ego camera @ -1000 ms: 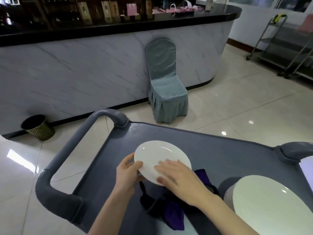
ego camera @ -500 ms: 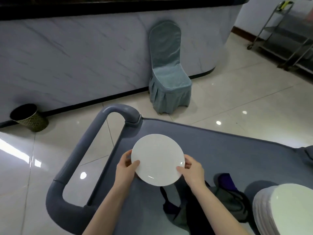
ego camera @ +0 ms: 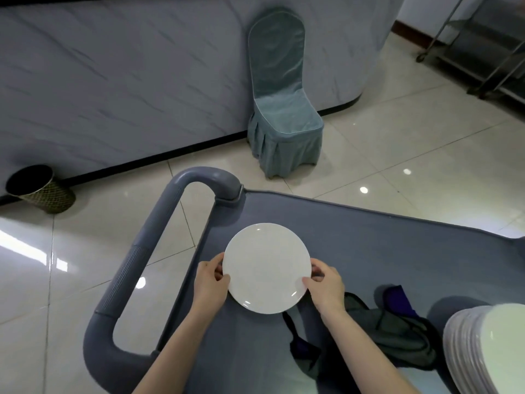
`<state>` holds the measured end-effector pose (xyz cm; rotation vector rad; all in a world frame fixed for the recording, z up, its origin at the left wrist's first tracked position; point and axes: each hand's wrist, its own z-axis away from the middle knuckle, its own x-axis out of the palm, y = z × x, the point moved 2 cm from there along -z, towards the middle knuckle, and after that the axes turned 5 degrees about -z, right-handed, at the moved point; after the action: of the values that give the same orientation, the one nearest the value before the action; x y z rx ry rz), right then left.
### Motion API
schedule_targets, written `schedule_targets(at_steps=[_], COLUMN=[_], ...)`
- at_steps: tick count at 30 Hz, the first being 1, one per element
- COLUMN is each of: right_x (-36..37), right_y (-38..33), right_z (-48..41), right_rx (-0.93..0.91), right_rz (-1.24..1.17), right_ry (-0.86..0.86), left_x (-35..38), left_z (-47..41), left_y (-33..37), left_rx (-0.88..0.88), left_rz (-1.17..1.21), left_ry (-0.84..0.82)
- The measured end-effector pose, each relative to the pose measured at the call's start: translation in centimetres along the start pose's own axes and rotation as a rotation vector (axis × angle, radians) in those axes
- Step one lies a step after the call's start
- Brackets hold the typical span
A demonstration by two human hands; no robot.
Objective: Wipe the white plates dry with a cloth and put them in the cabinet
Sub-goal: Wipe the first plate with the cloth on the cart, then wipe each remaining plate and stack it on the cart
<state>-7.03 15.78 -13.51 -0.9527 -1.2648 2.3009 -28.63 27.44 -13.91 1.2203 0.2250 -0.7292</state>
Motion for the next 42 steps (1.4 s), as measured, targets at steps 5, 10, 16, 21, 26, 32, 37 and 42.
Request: schedule_targets(at_steps=[5, 10, 16, 21, 26, 32, 37, 42], right_x=[-1.0, -5.8, -17.9, -29.6, -38.0, -41.9, -42.6, -42.9], right_y=[-0.2, -1.1, -2.1, 1.1, 6.4, 9.9, 10.5, 10.4], right_z=[0.1, 1.2, 4.1, 5.9, 7.5, 8.2, 7.7, 7.2], right_rx=[-0.025, -0.181, -0.418, -0.349, -0.086, 0.074, 0.130, 0.162], right_rz=[0.032, 0.161, 0.337, 0.527, 0.612, 0.633, 0.503, 0.423], right_ry=[-0.066, -0.068, 0.113, 0.301, 0.362, 0.334, 0.285, 0.283], left_x=[0.1, 3.0, 12.0, 20.6, 27.3, 30.3, 30.4, 30.7], left_z=[1.1, 3.1, 6.9, 11.5, 15.9, 17.5, 18.2, 18.7], left_y=[1.3, 5.5, 12.9, 17.7, 20.9, 21.9, 21.7, 21.5], left_rx=[0.039, 0.226, 0.504, 0.593, 0.660, 0.609, 0.529, 0.425], left_rz=[-0.128, -0.133, -0.089, -0.161, -0.274, -0.413, -0.368, -0.310], left_ry=[0.074, 0.097, -0.173, -0.369, -0.486, -0.474, -0.464, -0.451])
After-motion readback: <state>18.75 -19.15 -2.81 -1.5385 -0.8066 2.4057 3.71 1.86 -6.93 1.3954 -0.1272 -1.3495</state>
